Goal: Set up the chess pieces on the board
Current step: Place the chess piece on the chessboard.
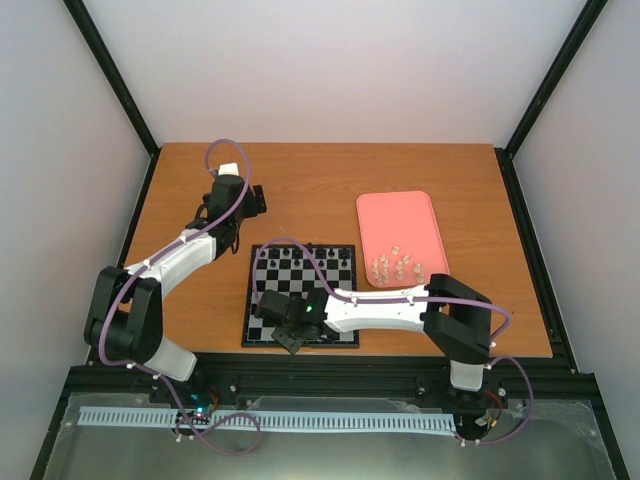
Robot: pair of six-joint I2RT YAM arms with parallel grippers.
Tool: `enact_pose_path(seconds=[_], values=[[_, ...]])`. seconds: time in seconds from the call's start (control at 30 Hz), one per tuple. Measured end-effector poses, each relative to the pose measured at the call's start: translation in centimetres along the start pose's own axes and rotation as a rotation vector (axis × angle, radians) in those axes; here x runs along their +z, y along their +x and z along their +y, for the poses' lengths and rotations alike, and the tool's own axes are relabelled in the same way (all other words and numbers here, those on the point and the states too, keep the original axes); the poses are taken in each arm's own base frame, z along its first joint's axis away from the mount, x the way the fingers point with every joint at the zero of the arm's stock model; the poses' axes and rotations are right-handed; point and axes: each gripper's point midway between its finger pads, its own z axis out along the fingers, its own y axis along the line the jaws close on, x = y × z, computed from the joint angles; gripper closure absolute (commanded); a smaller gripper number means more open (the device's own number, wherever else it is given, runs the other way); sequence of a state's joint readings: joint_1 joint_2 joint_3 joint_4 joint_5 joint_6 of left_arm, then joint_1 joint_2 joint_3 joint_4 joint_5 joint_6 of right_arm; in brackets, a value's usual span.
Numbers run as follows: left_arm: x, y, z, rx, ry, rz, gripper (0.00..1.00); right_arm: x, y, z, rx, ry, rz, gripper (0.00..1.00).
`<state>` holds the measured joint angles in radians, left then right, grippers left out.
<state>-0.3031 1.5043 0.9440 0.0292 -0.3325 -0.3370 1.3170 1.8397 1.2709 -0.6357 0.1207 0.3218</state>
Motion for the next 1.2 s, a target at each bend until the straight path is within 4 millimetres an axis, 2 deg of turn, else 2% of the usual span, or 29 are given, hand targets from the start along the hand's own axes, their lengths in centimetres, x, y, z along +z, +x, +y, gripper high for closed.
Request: enact_pose_path(seconds=[0.63,1.2], values=[[0.02,0.15,0.05,0.001,-0.001,0.003,0.00,0.20,-0.42,-0.30,0.005,0.018,-0.027,0.95],[0.03,0.18,0.05,0.001,-0.001,0.003,0.00,0.12,-0.25,-0.36,0.012,0.015,-0.036,0.83]])
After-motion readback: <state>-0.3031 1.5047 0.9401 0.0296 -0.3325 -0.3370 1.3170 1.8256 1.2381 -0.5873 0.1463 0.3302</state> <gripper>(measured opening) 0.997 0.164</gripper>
